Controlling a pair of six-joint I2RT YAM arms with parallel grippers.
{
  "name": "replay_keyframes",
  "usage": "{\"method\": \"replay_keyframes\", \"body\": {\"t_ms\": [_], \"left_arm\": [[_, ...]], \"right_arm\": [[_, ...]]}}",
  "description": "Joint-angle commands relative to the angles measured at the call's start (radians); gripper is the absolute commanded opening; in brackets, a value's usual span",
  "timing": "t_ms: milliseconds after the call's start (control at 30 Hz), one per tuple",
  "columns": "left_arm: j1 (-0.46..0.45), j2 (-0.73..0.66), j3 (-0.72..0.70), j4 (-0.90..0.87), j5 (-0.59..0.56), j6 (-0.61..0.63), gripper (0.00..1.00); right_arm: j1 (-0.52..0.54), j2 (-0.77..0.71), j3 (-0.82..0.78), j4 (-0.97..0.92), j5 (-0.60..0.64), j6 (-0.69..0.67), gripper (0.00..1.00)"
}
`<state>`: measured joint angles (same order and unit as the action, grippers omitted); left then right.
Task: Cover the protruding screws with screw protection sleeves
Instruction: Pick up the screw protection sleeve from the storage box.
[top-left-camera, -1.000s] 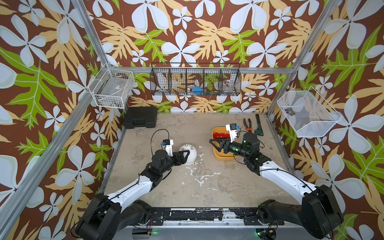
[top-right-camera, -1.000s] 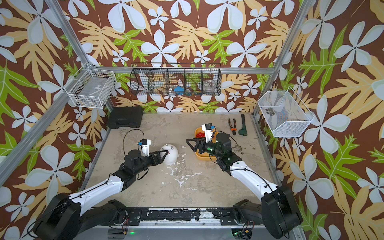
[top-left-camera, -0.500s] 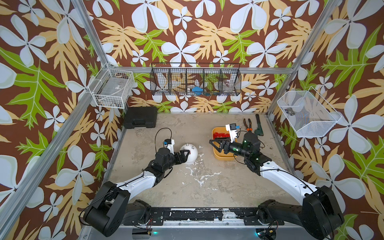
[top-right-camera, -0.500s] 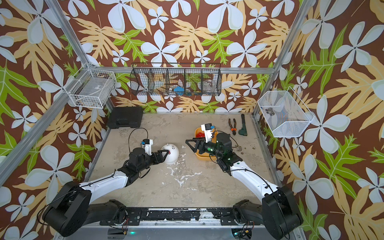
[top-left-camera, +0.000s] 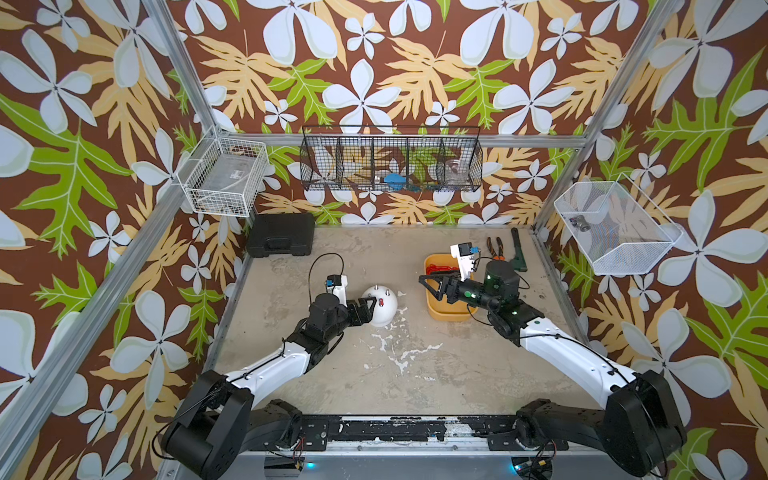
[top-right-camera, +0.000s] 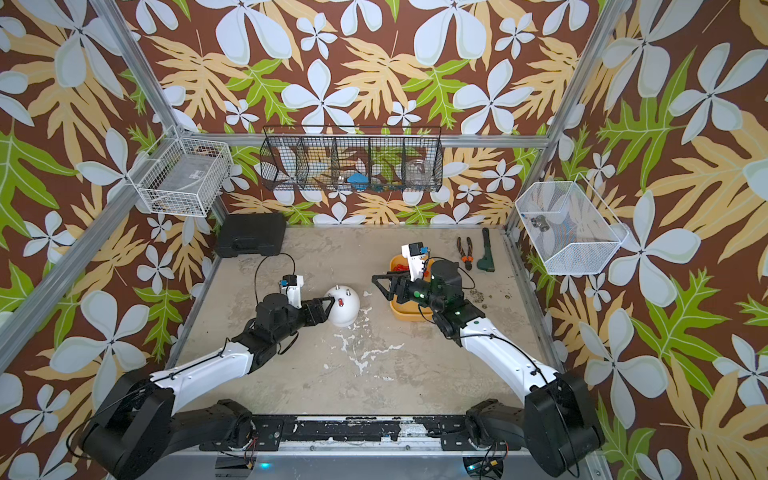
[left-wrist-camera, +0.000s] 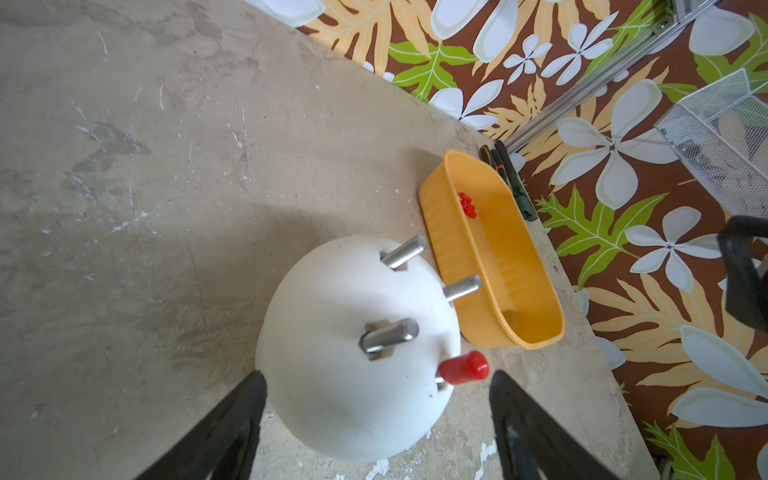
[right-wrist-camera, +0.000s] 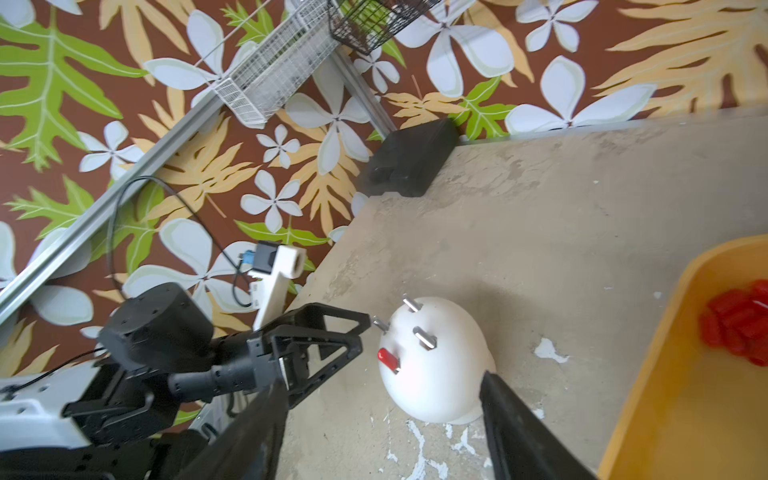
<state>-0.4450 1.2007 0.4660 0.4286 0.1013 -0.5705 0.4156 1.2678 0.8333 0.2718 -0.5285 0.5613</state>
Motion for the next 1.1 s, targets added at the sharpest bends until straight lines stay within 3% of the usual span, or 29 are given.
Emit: {"method": "replay_keyframes", "body": {"t_ms": [0, 133, 367, 667, 1067], "left_arm": [[0.023, -0.032, 0.002, -0.06, -0.088, 0.05, 0.85], [0.066, -0.05, -0.002, -0.099, -0.164, 0.04, 0.85], [0.066, -0.134, -0.004, -0.13, -0.153, 0.064, 0.78], [0.045, -0.265, -0.111, -0.108, -0.166, 0.084, 0.76], [0.034, -0.224, -0.124, -0.074, -0.143, 0.083, 0.76]], "right_arm": [[-0.001, 0.054, 0.105, -0.236, 0.276, -0.115, 0.69], [-0.03, 0.196, 0.253, -0.376, 0.512, -0.14, 0.63], [-0.131, 0.548, 0.563, -0.564, 0.456, -0.214, 0.4], [-0.133, 0.868, 0.87, -0.78, 0.433, -0.375, 0.32], [-0.132, 0.933, 0.869, -0.781, 0.414, -0.422, 0.27]]}}
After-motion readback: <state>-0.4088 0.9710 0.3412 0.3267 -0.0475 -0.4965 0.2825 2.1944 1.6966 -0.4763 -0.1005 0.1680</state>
